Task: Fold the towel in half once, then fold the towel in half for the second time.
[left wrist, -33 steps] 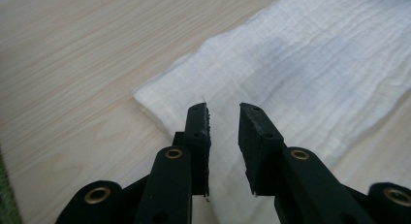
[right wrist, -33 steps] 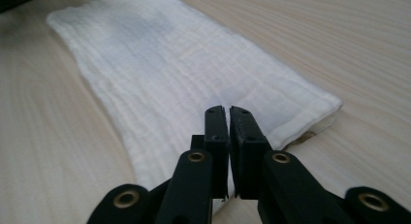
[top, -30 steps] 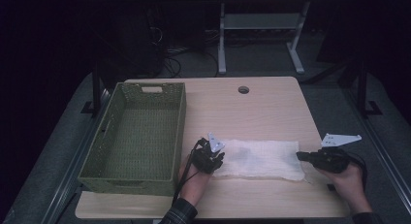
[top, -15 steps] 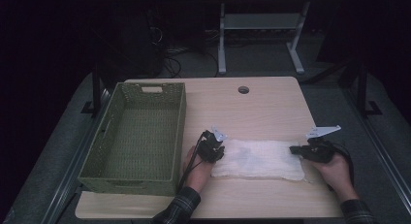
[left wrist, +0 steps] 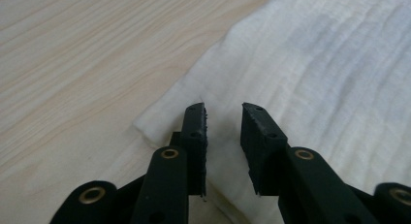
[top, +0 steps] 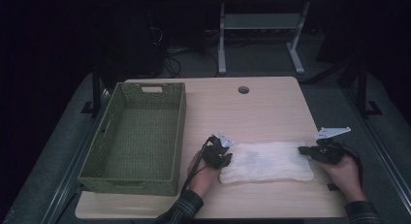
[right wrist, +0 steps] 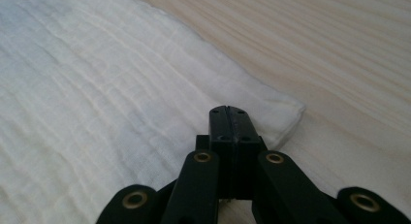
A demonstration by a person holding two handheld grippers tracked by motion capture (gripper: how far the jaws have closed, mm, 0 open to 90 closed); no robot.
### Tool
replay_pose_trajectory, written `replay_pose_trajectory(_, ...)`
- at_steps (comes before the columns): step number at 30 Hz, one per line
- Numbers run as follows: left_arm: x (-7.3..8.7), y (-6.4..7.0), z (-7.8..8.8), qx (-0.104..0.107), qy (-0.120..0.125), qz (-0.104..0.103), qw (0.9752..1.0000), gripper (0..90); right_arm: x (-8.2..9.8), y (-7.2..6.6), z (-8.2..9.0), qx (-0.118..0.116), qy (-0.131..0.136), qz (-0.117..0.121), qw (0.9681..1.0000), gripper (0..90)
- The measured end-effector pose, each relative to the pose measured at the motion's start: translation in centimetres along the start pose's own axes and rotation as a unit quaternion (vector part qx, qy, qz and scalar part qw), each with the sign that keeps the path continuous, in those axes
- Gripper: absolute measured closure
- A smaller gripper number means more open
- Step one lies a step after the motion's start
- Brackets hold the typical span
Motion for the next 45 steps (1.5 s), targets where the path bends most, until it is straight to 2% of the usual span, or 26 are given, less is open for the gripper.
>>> replay_pose_trajectory(3,-0.7,-0.8,0.4,-0.013,0.013,-0.002,0.9998,69.4,0.0,-0.1,0.2,-0.005,0.001,0.003,1.0000,87.5)
replay_pose_trajectory(6,-1.3,-2.2,0.5,-0.030,0.026,0.009,0.9992,69.5,-0.1,-0.1,0.3,-0.006,0.007,0.004,1.0000,87.1)
replay_pose_trajectory(8,-1.2,-3.0,0.4,-0.035,0.026,0.017,0.9989,69.5,-0.2,0.0,0.3,-0.005,0.009,0.004,0.9999,87.1)
replay_pose_trajectory(11,-0.6,-3.8,0.1,-0.031,0.015,0.029,0.9990,69.5,-0.5,0.0,0.4,-0.004,0.019,0.005,0.9998,87.1)
replay_pose_trajectory(16,0.2,-4.0,-0.5,-0.027,0.002,0.032,0.9991,69.5,-1.0,0.1,0.4,-0.004,0.032,-0.002,0.9995,86.2)
replay_pose_trajectory(19,0.2,-4.0,-0.6,-0.025,0.005,0.029,0.9992,69.9,-1.5,0.5,0.4,0.001,0.039,-0.002,0.9993,83.9)
replay_pose_trajectory(22,0.2,-3.9,-0.6,-0.022,0.005,0.026,0.9994,71.8,-2.0,1.6,0.2,0.014,0.050,-0.003,0.9987,77.9)
replay_pose_trajectory(24,0.3,-3.9,-0.6,-0.020,0.005,0.023,0.9995,72.8,-2.2,2.3,-0.1,0.011,0.055,-0.014,0.9983,73.7)
replay_pose_trajectory(26,0.2,-3.9,-0.6,-0.019,0.006,0.016,0.9997,73.5,-2.1,2.7,-0.6,0.011,0.048,-0.024,0.9985,69.7)
replay_pose_trajectory(28,0.2,-3.8,-0.6,-0.021,0.005,0.010,0.9997,74.9,-1.8,2.9,-1.0,0.008,0.039,-0.024,0.9989,67.7)
replay_pose_trajectory(34,0.3,-3.7,-0.7,-0.012,0.010,0.020,0.9997,78.0,-1.1,3.0,-1.3,0.005,0.024,-0.030,0.9993,66.5)
replay_pose_trajectory(37,0.3,-3.6,-0.7,-0.010,0.010,0.015,0.9998,80.6,-0.9,3.0,-1.2,0.001,0.021,-0.033,0.9992,69.6)
replay_pose_trajectory(40,0.2,-3.4,-0.7,-0.006,0.007,0.013,0.9999,85.5,-0.8,2.9,-1.1,-0.002,0.019,-0.034,0.9992,82.1)
replay_pose_trajectory(45,0.2,-3.6,-0.7,-0.008,0.008,0.032,0.9994,87.7,-0.9,2.6,-1.1,-0.004,0.016,-0.031,0.9994,86.2)
Point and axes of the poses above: each handheld gripper's, and its own axes: z roughly backward along the jaws, x roughly out of its underside, y roughly to its right, the point moved 7 cm from there along -z, roughly forward along the jaws, and after that the axes turned 10 degrees about y, right-handed, at the moved point
